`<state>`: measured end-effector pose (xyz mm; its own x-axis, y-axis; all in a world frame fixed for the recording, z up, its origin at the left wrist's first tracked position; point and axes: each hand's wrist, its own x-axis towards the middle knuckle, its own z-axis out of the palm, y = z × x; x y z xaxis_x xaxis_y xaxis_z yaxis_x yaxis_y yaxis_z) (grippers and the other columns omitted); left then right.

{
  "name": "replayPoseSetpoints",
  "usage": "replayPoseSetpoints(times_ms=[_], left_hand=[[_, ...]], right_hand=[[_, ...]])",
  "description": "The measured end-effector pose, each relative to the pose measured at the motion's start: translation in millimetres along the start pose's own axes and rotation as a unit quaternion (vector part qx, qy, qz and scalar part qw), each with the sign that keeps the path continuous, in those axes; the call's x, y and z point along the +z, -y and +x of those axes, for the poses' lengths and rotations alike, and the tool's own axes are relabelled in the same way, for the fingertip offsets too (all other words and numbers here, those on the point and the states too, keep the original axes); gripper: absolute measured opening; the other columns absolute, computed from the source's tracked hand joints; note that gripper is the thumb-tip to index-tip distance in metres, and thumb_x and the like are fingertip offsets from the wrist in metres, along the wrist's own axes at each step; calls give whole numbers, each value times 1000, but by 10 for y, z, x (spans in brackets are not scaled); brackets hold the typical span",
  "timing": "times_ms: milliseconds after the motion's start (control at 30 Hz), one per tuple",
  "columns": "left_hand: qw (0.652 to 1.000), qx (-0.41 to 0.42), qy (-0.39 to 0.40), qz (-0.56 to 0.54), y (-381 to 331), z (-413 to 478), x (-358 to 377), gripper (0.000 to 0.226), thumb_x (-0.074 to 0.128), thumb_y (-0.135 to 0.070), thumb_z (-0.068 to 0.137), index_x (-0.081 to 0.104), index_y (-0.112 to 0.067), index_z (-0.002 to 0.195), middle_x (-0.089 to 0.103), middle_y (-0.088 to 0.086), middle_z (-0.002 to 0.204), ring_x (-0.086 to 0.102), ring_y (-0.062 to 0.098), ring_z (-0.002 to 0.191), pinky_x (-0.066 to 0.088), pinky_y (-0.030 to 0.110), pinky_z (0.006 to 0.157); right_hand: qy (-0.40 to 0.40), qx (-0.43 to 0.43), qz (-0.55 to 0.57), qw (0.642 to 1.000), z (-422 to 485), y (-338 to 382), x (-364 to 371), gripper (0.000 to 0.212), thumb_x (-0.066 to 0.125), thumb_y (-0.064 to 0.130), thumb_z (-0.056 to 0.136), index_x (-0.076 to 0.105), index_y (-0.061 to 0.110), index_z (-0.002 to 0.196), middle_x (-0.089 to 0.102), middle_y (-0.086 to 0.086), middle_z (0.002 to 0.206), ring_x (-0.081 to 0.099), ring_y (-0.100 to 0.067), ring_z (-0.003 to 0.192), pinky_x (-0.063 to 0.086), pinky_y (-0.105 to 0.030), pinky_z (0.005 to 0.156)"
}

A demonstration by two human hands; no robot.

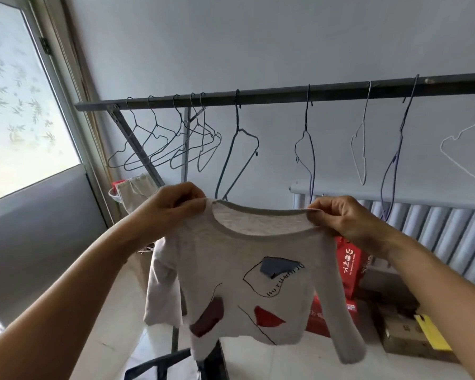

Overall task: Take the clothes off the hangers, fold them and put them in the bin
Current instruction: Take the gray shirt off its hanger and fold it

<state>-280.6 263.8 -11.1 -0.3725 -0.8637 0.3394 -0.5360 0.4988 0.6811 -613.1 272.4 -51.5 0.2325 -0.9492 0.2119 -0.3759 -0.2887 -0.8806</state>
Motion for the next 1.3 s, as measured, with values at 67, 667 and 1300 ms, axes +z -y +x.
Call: replayPoseSetpoints(times_ms=[67,667,1300], left_hand=[[1000,0,-16,-6,13,-2,26,13,67,-31,89,72,-20,86,66,-8,74,58,3,71,46,13,61],[960,-137,-174,-172,115,-169,338,21,69,-33,87,74,-13,82,68,0,69,60,13,65,51,31,64],[945,-64,-254,-195,-373,-73,1232,16,63,-30,94,66,-18,84,70,-3,73,64,6,68,52,28,64]], right_hand=[[0,6,21,1000,17,9,28,40,55,43,87,65,4,80,61,-3,73,58,-14,72,45,-25,68],[-67,16,136,988,-120,42,191,27,68,33,76,67,7,77,65,-6,71,61,-17,69,51,-24,62],[-207,-47,63,975,-18,389,1053,24,61,34,93,69,12,93,72,-1,83,70,-10,78,56,-21,67]])
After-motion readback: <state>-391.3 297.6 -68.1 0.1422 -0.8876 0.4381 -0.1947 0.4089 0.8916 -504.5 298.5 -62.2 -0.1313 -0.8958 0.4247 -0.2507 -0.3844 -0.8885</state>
